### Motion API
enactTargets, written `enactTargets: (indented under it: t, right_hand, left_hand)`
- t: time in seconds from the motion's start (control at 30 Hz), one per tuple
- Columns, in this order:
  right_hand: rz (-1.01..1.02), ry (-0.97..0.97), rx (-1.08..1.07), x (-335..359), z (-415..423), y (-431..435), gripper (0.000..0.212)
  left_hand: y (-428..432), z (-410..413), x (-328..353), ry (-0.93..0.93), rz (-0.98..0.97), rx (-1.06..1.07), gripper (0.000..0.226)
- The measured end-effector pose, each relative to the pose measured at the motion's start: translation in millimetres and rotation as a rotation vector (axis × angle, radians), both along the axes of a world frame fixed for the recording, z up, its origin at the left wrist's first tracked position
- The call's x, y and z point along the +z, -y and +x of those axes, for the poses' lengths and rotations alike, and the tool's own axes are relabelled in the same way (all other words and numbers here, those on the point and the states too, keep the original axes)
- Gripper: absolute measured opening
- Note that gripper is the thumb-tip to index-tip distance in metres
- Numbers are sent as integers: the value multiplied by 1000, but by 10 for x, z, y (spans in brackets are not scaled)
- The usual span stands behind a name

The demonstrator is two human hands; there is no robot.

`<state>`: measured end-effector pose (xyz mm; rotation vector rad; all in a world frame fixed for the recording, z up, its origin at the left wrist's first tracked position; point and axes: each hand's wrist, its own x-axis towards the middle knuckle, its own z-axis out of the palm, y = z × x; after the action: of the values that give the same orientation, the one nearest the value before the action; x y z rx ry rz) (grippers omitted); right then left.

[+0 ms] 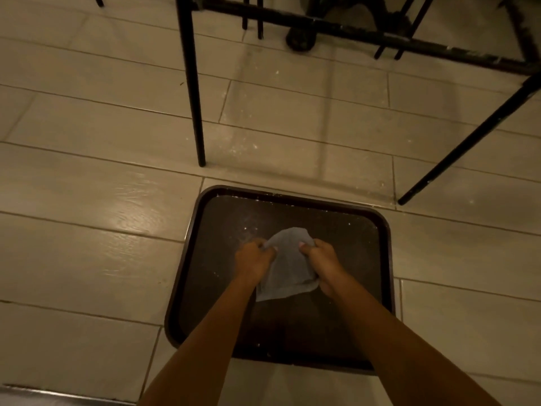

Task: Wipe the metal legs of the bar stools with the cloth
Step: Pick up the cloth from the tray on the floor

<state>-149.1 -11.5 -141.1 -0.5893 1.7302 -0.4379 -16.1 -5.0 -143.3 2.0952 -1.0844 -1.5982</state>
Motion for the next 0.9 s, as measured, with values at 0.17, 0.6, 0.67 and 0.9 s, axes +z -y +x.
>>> enactTargets:
  t: [0.17, 0.6, 0.67, 0.9]
  right_hand:
    - [-121, 80, -2, 355, 95, 20, 13]
    - [-323, 284, -78, 2019, 1173, 157, 31]
    - [-346, 312, -123, 2275, 1447, 188, 33]
    - [-436, 331, -213, 2948, 2172, 350, 33]
  left_hand:
    - [16, 180, 367, -109, 55, 162, 31]
    - [119, 1382, 2087, -369, -28, 315, 53]
    - [192, 1705, 2334, -347, -48, 244, 58]
    - [499, 2468, 3057, -321, -86, 152, 78]
